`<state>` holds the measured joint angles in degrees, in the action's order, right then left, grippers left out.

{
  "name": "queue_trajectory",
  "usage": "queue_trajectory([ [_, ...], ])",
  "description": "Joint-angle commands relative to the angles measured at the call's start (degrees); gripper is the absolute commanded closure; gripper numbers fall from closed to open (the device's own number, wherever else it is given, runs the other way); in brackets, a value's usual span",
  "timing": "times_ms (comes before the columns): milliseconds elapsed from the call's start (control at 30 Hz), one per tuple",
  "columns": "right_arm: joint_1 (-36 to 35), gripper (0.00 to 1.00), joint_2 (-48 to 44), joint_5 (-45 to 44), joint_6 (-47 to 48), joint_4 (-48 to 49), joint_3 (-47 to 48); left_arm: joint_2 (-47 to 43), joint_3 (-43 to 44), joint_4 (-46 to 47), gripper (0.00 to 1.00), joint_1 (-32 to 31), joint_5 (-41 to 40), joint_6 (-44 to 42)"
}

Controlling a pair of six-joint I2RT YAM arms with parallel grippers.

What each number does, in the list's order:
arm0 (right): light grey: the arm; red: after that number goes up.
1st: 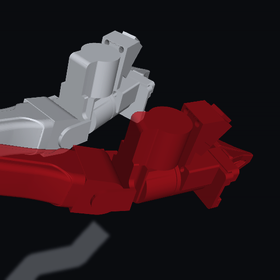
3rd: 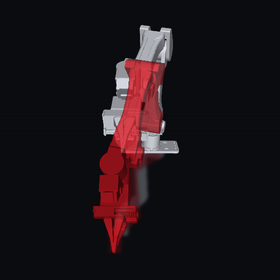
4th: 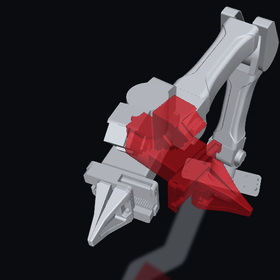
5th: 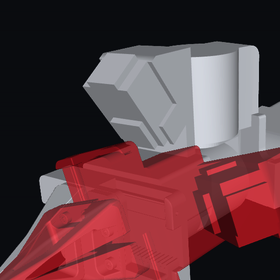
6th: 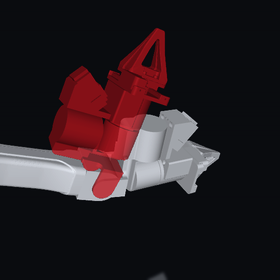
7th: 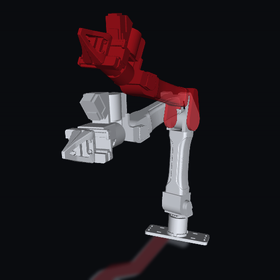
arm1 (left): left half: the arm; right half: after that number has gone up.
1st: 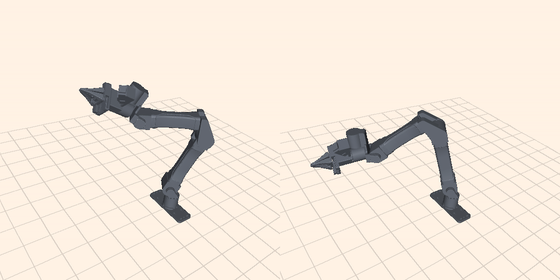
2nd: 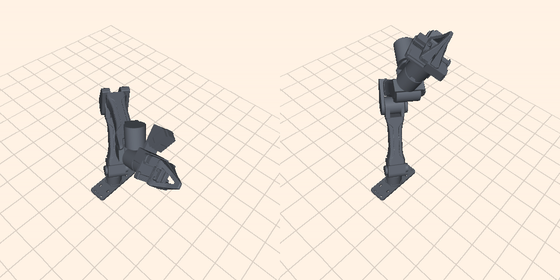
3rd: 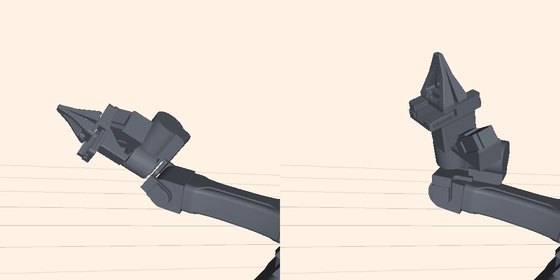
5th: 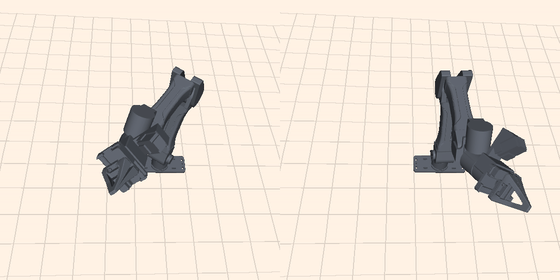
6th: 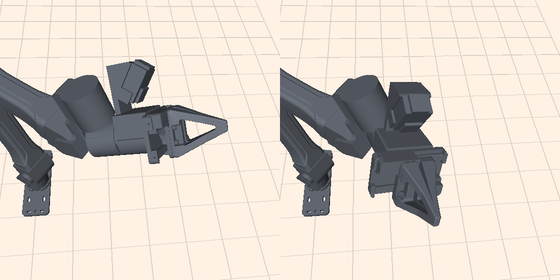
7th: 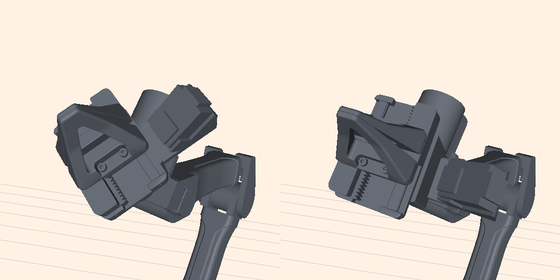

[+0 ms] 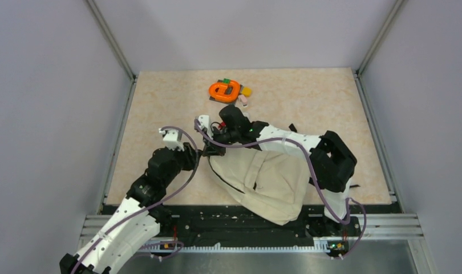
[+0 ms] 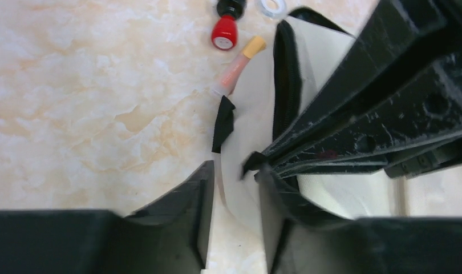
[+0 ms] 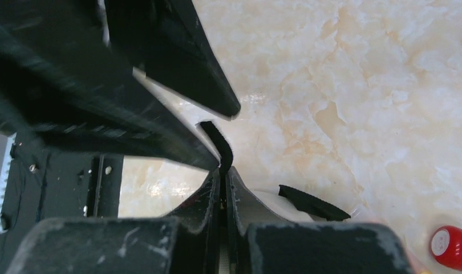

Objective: Pack the student bag
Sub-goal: Zip the student bag at the center of the board.

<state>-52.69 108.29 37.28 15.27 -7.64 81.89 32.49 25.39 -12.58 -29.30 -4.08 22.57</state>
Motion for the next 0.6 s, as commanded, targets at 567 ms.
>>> queue_trajectory([
  [567,0.3,1.00,-8.6,-13.5,-14.4,22.0,-8.6,-6.6,-10.5,14.5,0.29,-0.2,9.4,14.3],
])
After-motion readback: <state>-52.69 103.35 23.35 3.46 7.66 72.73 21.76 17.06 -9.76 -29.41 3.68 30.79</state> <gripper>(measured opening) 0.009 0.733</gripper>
